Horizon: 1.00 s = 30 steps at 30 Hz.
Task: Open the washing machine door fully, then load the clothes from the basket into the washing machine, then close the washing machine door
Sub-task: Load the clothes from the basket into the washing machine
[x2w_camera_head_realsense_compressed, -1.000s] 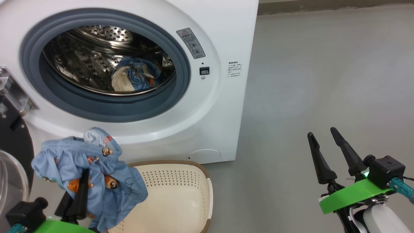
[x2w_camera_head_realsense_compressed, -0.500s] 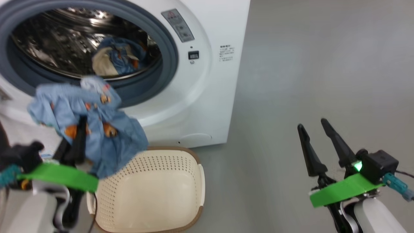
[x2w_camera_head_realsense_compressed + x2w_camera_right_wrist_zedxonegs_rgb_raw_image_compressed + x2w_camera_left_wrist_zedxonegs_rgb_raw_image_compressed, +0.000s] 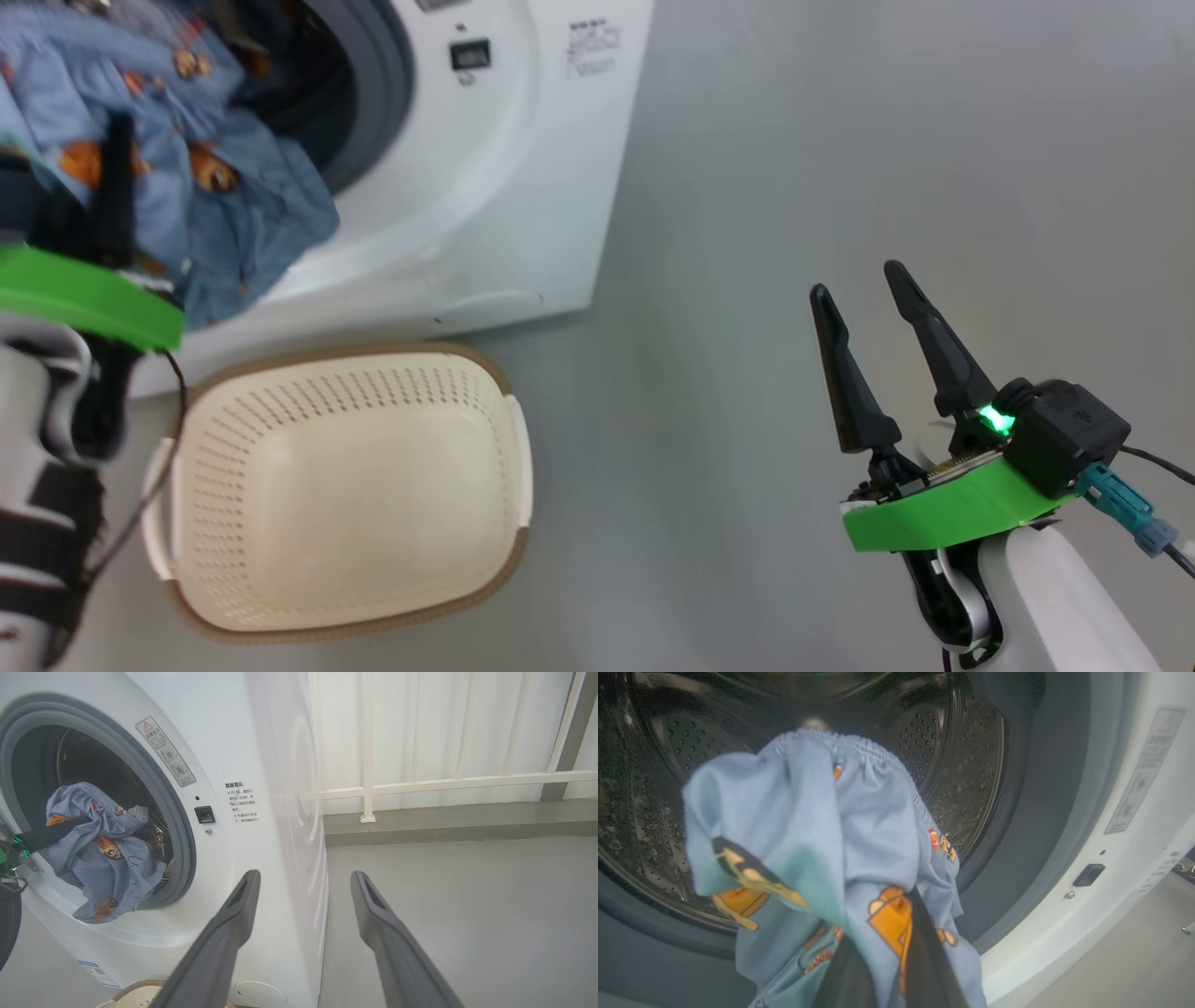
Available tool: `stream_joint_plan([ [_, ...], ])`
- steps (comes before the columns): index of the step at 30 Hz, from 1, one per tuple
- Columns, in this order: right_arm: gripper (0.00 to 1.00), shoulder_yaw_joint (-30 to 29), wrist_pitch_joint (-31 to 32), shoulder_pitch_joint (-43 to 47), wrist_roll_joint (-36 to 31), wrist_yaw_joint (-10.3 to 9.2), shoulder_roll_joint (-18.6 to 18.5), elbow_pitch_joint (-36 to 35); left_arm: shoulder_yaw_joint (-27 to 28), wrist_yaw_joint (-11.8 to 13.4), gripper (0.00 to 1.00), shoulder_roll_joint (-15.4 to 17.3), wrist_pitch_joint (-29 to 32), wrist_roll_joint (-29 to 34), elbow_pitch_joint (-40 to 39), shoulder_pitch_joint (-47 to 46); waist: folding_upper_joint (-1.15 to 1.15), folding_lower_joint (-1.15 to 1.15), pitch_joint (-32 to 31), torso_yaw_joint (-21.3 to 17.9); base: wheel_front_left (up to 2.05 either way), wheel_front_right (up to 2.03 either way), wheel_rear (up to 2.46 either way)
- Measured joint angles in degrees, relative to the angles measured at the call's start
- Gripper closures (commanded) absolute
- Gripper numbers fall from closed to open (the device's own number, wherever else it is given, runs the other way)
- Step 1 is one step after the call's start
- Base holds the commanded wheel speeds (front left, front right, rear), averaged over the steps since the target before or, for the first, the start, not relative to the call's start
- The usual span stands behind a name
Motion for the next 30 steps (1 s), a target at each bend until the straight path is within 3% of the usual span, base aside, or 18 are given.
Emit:
stream_joint_plan([
  [20,0.00,2.1,0.0,-1.2,-3.4,0.00,2.1,-6.7,-7.1,0.0,1.00,10.3,-1.2,-2.6,9.9,-28.9,0.00,0.00,17.4,-7.1,0.00,0.00,0.00],
  [26,0.00,2.7,0.0,-1.2,-2.7,0.00,2.5,-7.4,0.9,0.0,1.00,11.3,-1.6,3.5,7.1,-34.8,0.00,-0.01,20.7,-9.5,0.00,0.00,0.00],
  [27,0.00,2.7,0.0,-1.2,-2.6,0.00,2.6,-7.4,1.7,0.0,0.90,11.2,-1.6,4.2,7.8,-34.7,0.00,0.00,21.0,-9.9,0.00,0.00,0.00],
  [28,0.00,2.8,0.0,-1.2,-2.4,0.00,2.6,-7.4,2.1,0.0,0.55,11.0,-1.6,4.7,9.1,-34.6,0.00,0.00,21.1,-10.4,0.00,0.00,0.00],
  [29,0.00,2.8,0.0,-1.2,-2.4,0.00,2.7,-7.4,2.1,0.0,0.00,10.6,-1.6,5.2,10.8,-34.4,0.00,0.00,21.2,-10.8,0.00,0.00,0.00],
  [30,0.00,2.8,0.0,-1.2,-2.4,0.00,2.7,-7.4,1.8,0.0,0.00,10.0,-1.6,5.3,13.0,-34.4,0.00,-0.01,21.3,-11.2,0.00,0.00,0.00],
])
